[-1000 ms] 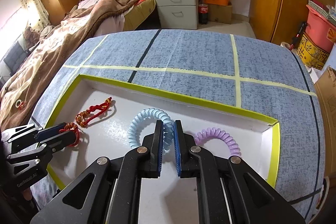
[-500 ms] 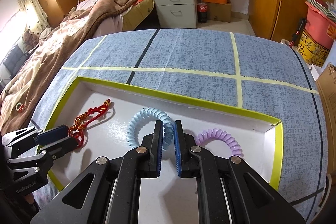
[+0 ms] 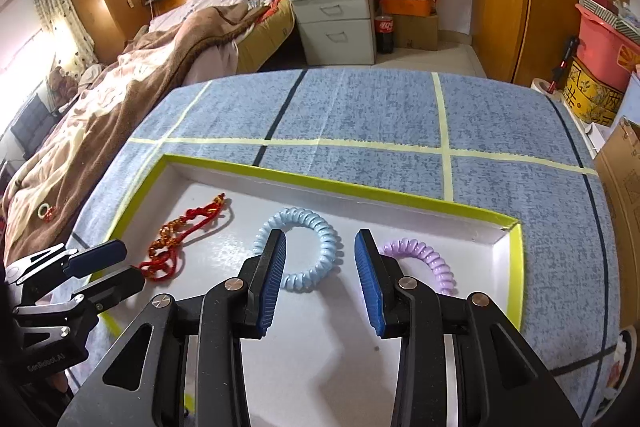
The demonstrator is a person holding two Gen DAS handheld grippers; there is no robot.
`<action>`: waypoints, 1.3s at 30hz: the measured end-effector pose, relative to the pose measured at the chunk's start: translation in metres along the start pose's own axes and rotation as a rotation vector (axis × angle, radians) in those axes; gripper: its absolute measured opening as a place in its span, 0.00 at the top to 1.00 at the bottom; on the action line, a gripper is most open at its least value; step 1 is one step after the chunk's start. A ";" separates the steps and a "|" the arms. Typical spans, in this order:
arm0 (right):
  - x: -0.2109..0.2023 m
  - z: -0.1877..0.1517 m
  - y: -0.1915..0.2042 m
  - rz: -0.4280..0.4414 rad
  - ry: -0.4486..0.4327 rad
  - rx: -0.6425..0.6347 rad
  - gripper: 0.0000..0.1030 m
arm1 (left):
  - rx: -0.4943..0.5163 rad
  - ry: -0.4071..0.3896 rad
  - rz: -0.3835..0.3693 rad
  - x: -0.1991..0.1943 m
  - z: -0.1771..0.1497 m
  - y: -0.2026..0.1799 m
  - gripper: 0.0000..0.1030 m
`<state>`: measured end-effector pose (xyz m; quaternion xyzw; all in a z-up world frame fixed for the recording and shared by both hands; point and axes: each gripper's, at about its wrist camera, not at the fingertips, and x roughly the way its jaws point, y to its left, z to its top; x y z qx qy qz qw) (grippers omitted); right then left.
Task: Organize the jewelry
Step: 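Open both grippers to release the ornament and blue hair tie in the box, then move the right gripper to the pink coiled hair tie on the black band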
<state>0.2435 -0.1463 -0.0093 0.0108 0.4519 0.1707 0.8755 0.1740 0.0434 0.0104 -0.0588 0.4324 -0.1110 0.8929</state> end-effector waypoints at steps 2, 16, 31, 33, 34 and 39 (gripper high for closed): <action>-0.007 -0.003 0.000 0.002 -0.009 0.001 0.64 | -0.012 -0.008 -0.014 -0.007 -0.003 0.001 0.51; -0.084 -0.055 -0.002 -0.018 -0.112 0.031 0.64 | -0.041 -0.079 -0.031 -0.057 -0.042 0.000 0.47; -0.110 -0.121 -0.017 -0.104 -0.073 0.127 0.64 | -0.042 -0.041 -0.031 -0.062 -0.085 -0.006 0.46; -0.108 -0.128 -0.017 -0.114 -0.056 0.150 0.64 | -0.044 -0.038 -0.042 -0.061 -0.088 -0.007 0.46; -0.108 -0.131 -0.017 -0.116 -0.056 0.160 0.64 | -0.042 -0.036 -0.045 -0.060 -0.089 -0.008 0.46; -0.104 -0.139 -0.006 -0.119 -0.037 0.139 0.64 | -0.032 -0.025 -0.055 -0.059 -0.094 -0.014 0.46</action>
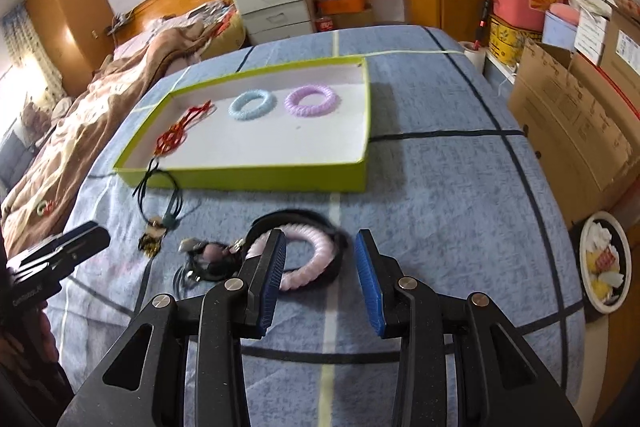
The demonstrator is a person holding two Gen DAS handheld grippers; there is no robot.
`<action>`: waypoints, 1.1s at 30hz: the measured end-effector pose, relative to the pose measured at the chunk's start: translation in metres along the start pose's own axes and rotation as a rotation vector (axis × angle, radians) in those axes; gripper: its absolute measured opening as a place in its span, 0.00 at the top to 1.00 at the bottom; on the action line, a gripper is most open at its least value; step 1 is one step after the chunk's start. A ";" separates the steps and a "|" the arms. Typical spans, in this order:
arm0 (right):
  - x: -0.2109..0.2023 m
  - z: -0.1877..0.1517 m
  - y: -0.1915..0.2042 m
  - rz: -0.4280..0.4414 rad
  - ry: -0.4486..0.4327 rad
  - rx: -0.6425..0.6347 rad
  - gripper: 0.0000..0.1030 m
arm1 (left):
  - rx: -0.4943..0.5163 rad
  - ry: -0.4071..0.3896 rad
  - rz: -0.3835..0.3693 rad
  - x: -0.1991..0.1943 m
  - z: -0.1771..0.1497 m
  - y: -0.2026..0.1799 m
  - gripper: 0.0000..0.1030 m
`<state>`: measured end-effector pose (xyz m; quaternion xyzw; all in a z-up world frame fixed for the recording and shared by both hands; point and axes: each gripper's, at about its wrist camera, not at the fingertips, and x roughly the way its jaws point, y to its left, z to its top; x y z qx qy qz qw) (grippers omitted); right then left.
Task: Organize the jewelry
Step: 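Move the right gripper to the pink coiled hair tie on the black band, then close the right gripper on the pink coiled hair tie and lift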
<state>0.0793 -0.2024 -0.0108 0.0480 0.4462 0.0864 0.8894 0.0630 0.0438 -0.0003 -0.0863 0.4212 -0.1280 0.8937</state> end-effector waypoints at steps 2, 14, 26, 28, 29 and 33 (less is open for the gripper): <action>0.001 -0.003 0.003 0.000 0.005 -0.003 0.64 | 0.002 0.002 -0.003 -0.001 -0.002 -0.001 0.46; -0.002 -0.016 -0.001 -0.047 0.010 0.006 0.72 | -0.009 0.015 0.000 0.000 -0.008 0.002 0.46; -0.007 -0.021 0.000 -0.007 -0.012 0.010 0.90 | -0.008 0.027 -0.007 0.003 -0.011 0.002 0.46; -0.010 -0.021 -0.003 0.005 -0.022 0.021 0.90 | -0.012 0.030 -0.004 0.004 -0.011 0.003 0.46; -0.013 -0.022 -0.005 0.012 -0.030 0.031 0.91 | -0.009 0.030 -0.005 0.005 -0.011 0.003 0.46; -0.021 -0.021 -0.017 0.016 -0.050 0.069 0.90 | -0.002 0.041 -0.006 0.008 -0.012 0.003 0.46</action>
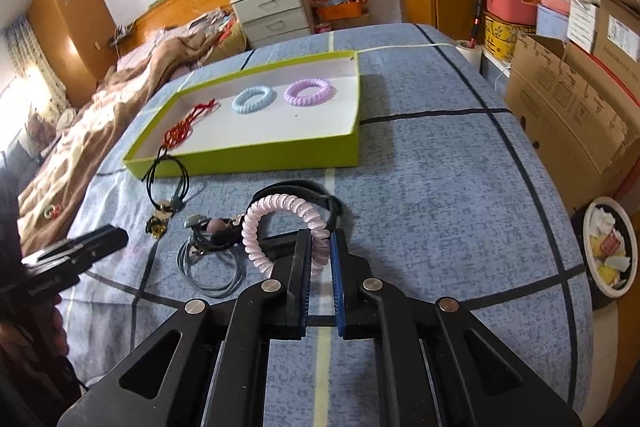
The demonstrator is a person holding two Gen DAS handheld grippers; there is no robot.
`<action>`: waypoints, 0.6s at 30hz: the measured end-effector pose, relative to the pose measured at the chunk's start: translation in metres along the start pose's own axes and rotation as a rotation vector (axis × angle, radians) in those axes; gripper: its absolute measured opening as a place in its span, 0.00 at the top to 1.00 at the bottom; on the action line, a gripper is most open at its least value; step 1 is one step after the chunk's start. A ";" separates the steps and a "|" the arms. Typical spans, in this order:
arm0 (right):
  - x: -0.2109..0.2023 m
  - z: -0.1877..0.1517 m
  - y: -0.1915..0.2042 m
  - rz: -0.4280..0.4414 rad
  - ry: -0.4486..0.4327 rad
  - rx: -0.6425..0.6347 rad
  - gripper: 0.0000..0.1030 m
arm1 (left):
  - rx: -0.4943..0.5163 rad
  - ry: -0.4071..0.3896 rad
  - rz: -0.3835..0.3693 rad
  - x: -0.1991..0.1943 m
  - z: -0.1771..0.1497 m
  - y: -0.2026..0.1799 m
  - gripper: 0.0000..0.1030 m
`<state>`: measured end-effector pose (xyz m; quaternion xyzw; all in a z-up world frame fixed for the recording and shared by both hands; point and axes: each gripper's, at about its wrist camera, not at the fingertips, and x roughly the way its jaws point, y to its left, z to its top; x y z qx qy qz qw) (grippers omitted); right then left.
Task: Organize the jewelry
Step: 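Close the right gripper on the pink coiled hair tie and lift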
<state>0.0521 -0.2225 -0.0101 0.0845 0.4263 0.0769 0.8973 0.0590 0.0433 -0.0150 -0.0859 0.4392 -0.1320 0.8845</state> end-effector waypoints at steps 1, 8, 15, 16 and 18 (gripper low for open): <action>-0.001 0.001 -0.002 -0.003 -0.002 0.004 0.90 | 0.008 0.001 0.011 0.001 0.000 -0.001 0.46; -0.008 0.000 -0.017 -0.004 -0.015 0.040 0.90 | 0.080 0.025 0.041 0.016 0.003 -0.018 0.46; -0.009 0.001 -0.020 0.014 -0.019 0.053 0.90 | 0.129 0.029 0.072 0.029 0.009 -0.031 0.46; -0.009 0.001 -0.020 0.016 -0.021 0.054 0.90 | 0.135 0.028 0.083 0.029 0.010 -0.032 0.46; -0.008 0.001 -0.020 0.022 -0.021 0.056 0.90 | 0.149 0.029 0.100 0.030 0.010 -0.035 0.46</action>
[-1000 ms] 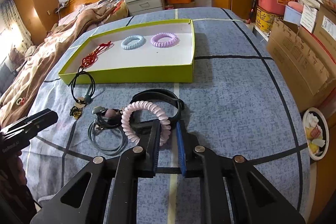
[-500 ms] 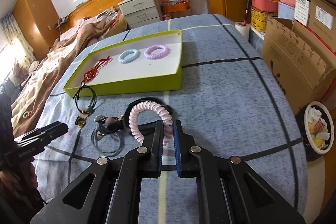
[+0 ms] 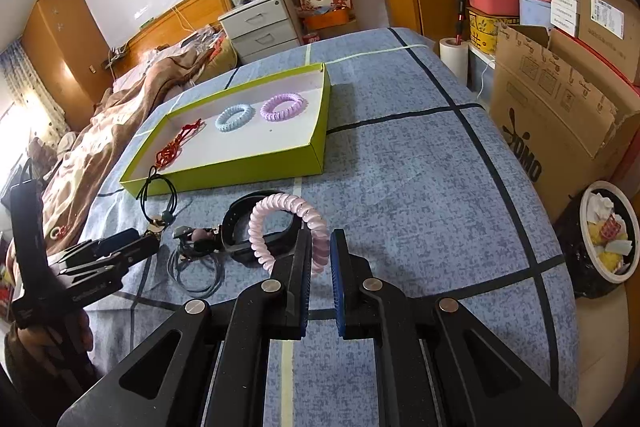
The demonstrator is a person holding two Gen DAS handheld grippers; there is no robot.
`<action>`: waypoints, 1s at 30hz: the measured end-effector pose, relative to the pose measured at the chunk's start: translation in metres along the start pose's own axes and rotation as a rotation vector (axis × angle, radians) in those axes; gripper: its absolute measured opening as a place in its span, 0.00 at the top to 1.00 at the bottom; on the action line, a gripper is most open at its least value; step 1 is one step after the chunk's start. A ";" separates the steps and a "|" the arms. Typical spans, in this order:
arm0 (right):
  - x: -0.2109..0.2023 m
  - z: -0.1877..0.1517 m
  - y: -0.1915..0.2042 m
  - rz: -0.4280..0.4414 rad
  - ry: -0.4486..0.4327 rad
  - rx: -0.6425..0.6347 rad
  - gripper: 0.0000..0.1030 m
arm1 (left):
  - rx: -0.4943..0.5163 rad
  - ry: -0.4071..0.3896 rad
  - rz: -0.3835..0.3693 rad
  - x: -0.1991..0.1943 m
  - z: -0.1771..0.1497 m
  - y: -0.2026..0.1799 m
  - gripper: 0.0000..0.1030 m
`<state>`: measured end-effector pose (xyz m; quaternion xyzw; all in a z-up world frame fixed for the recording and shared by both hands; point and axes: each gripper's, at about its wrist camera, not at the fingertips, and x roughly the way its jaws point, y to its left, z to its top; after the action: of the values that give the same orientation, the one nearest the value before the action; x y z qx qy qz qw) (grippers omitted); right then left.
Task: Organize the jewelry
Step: 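Close the right gripper on the pink coiled hair tie and lift, then lower the left gripper onto the gold chain charm and close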
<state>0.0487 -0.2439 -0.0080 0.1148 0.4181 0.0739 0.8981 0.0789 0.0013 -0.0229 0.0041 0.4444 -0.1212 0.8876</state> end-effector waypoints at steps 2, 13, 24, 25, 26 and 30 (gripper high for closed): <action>0.000 0.000 0.000 0.008 0.001 0.001 0.90 | 0.006 -0.001 0.006 0.000 -0.001 -0.001 0.50; 0.002 -0.001 0.001 0.022 0.005 0.001 0.90 | 0.003 -0.006 -0.005 -0.004 -0.003 -0.001 0.76; 0.000 -0.002 0.005 0.027 -0.001 -0.005 0.90 | -0.007 -0.009 -0.019 -0.010 -0.009 0.000 0.82; 0.000 -0.002 0.006 0.029 -0.001 -0.007 0.90 | -0.009 -0.014 -0.021 -0.012 -0.009 0.001 0.82; -0.001 -0.002 0.006 0.029 -0.003 -0.008 0.90 | -0.008 -0.016 -0.025 -0.013 -0.010 0.001 0.82; 0.000 -0.002 0.008 0.035 -0.004 -0.012 0.90 | -0.011 -0.024 -0.022 -0.018 -0.010 0.003 0.82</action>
<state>0.0467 -0.2360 -0.0068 0.1168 0.4139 0.0918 0.8981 0.0618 0.0090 -0.0152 -0.0071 0.4343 -0.1284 0.8915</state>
